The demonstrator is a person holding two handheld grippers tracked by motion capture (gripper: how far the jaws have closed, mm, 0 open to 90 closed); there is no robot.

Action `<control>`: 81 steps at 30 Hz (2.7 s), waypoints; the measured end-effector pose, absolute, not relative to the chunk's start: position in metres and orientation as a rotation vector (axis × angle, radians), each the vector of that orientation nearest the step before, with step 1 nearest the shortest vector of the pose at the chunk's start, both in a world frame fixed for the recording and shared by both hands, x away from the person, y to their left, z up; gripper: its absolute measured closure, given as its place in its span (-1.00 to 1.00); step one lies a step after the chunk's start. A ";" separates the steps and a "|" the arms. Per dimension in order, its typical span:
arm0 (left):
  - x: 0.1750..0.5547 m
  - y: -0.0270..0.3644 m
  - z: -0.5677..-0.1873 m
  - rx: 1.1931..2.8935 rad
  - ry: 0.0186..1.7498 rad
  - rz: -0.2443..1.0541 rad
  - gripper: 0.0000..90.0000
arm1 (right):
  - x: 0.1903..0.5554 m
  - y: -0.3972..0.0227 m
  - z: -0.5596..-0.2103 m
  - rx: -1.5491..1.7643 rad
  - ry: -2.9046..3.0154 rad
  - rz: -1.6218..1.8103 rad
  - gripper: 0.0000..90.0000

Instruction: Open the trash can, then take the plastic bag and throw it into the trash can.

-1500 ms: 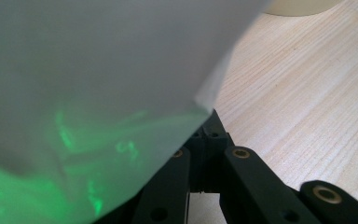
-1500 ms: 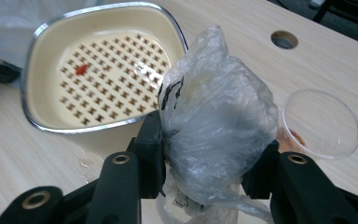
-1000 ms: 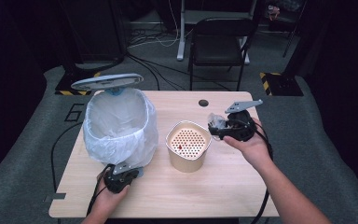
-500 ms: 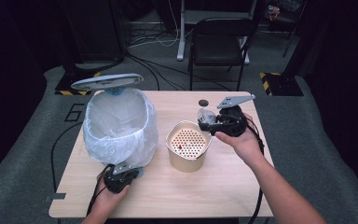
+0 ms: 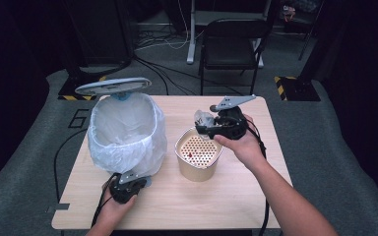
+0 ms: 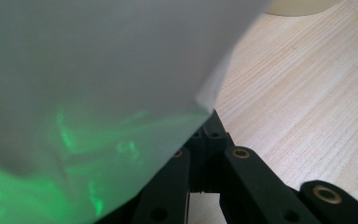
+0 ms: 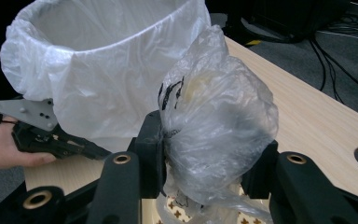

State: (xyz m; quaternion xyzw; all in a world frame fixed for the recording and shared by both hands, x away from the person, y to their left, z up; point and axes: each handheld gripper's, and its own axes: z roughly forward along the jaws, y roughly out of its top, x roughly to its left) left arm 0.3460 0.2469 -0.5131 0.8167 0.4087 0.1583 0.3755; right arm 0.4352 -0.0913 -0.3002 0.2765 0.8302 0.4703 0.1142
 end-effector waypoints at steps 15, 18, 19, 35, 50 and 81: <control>0.346 0.248 -0.513 2.097 1.029 0.401 1.00 | 0.442 -0.058 -0.290 0.727 2.463 1.446 0.30; 0.346 0.247 -0.513 2.090 1.033 0.401 1.00 | 0.444 -0.049 -0.289 0.693 2.473 1.452 0.30; 0.346 0.248 -0.513 2.098 1.033 0.403 1.00 | 0.445 -0.046 -0.288 0.694 2.475 1.456 0.30; 0.345 0.249 -0.513 2.100 1.069 0.405 1.00 | 0.455 0.002 -0.280 0.609 2.502 1.481 0.30; 0.345 0.249 -0.513 2.102 1.069 0.405 1.00 | 0.459 0.032 -0.273 0.577 2.492 1.507 0.30; 0.345 0.251 -0.512 2.132 1.059 0.411 1.00 | 0.468 0.098 -0.283 0.531 2.509 1.522 0.29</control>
